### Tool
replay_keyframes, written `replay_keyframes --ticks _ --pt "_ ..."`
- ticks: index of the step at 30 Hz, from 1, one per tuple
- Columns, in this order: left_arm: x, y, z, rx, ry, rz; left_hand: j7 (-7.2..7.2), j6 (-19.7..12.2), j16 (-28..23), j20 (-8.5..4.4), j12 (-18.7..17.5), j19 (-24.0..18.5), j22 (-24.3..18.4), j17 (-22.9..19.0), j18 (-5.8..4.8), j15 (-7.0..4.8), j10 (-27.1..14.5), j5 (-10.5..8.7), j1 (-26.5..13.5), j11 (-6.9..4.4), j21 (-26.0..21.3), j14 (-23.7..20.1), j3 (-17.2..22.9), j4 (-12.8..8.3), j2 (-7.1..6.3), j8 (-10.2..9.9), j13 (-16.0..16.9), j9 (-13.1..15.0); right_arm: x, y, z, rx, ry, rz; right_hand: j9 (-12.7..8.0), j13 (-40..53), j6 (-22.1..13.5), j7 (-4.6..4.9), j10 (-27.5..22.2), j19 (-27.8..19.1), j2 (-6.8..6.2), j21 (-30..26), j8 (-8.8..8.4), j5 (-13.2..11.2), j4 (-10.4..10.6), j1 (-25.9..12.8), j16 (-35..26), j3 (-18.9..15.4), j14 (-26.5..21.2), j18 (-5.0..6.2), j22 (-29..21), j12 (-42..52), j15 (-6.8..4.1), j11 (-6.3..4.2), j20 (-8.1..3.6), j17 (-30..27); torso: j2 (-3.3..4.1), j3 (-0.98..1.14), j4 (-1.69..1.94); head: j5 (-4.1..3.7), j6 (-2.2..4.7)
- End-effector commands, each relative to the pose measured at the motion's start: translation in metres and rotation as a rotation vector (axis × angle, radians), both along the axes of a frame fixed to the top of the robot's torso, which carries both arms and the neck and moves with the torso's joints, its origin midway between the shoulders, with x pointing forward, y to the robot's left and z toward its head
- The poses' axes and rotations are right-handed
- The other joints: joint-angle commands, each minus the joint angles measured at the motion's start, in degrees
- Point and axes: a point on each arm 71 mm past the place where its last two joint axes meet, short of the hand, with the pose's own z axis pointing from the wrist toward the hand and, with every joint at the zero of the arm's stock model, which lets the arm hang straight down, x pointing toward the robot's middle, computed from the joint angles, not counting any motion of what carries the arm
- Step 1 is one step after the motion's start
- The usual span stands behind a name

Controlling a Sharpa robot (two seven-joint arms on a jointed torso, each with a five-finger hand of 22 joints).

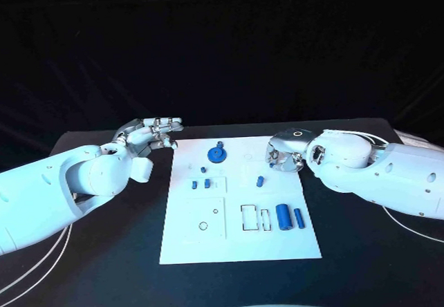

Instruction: Assemble the parts on the task board

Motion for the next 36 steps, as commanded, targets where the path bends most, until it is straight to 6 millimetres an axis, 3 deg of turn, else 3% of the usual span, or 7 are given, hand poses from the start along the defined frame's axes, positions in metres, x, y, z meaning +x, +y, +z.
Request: replay_keyframes --ticks 1,14,22,30,36 --pt "-0.0006 -0.0005 0.0013 -0.013 -0.010 0.003 0.00 0.42 0.01 -0.16 0.39 0.30 -0.07 -0.05 0.76 -0.02 0.07 0.21 0.23 -0.25 -0.27 0.48 -0.10 -0.28 0.37 0.32 0.06 -0.03 -0.0007 -0.0003 -0.0028 -0.058 0.001 0.007 0.07 -0.11 0.46 -0.01 0.45 0.64 0.09 0.32 0.30 -0.19 -0.06 -0.53 0.23 0.36 1.71 -0.09 0.30 -0.08 -0.34 0.04 0.01 0.17 0.00 0.03 -0.05 -0.01 -0.04" --pt "-0.0010 0.0000 0.0021 0.011 -0.034 0.026 0.03 0.47 0.09 -0.28 0.82 0.64 -0.19 -0.37 0.75 -0.09 0.05 0.26 0.67 -0.27 -0.30 0.72 0.07 -0.67 0.59 0.48 0.04 -0.07 -0.0015 0.0052 -0.0090 -0.062 0.013 0.019 0.06 -0.33 0.82 -0.08 0.90 0.92 0.25 0.65 0.29 -0.28 -0.17 -0.81 0.25 0.86 1.72 -0.15 0.70 -0.35 -0.38 -0.06 -0.03 0.17 0.06 0.09 -0.04 0.20 -0.36" --pt "-0.0011 -0.0001 0.0026 0.017 -0.044 0.036 0.03 0.51 0.13 -0.31 0.96 0.74 -0.22 -0.45 0.74 -0.11 0.09 0.29 0.74 -0.29 -0.29 0.81 0.10 -0.75 0.64 0.53 0.04 -0.07 0.0002 0.0043 -0.0116 -0.062 0.022 0.009 0.04 -0.51 1.27 -0.22 1.43 1.16 0.93 0.95 0.27 -0.61 -0.05 -1.36 0.44 1.61 1.75 -0.21 1.08 -0.74 -0.45 -0.14 -0.06 0.37 -0.03 0.00 -0.09 0.32 -0.52" --pt "-0.0011 -0.0011 0.0030 0.020 -0.051 0.040 0.02 0.53 0.19 -0.37 1.15 0.89 -0.25 -0.60 0.74 -0.16 0.09 0.38 0.93 -0.31 -0.29 0.94 0.21 -0.94 0.72 0.61 0.03 -0.09 0.0021 0.0017 -0.0112 -0.045 0.015 -0.004 0.28 -0.49 2.76 -0.87 3.19 1.81 3.02 2.03 0.54 -4.28 -0.77 -1.42 1.15 4.48 1.97 -0.44 2.64 -1.54 -0.83 -0.74 -0.31 1.17 -0.04 -0.01 -0.13 0.41 -0.57" --pt "-0.0010 -0.0009 0.0030 0.021 -0.052 0.041 0.03 0.54 0.20 -0.38 1.19 0.92 -0.26 -0.63 0.74 -0.16 0.09 0.40 0.93 -0.31 -0.29 0.96 0.23 -0.94 0.77 0.62 0.02 -0.09 0.0014 0.0012 -0.0054 -0.003 -0.039 -0.015 0.45 -0.47 3.33 -1.03 4.02 2.30 2.91 2.83 0.70 -4.51 -1.11 -1.80 1.78 5.01 2.14 -0.63 3.89 -1.84 -1.00 -0.92 -0.45 1.89 -0.04 -0.05 -0.07 0.42 -0.58"
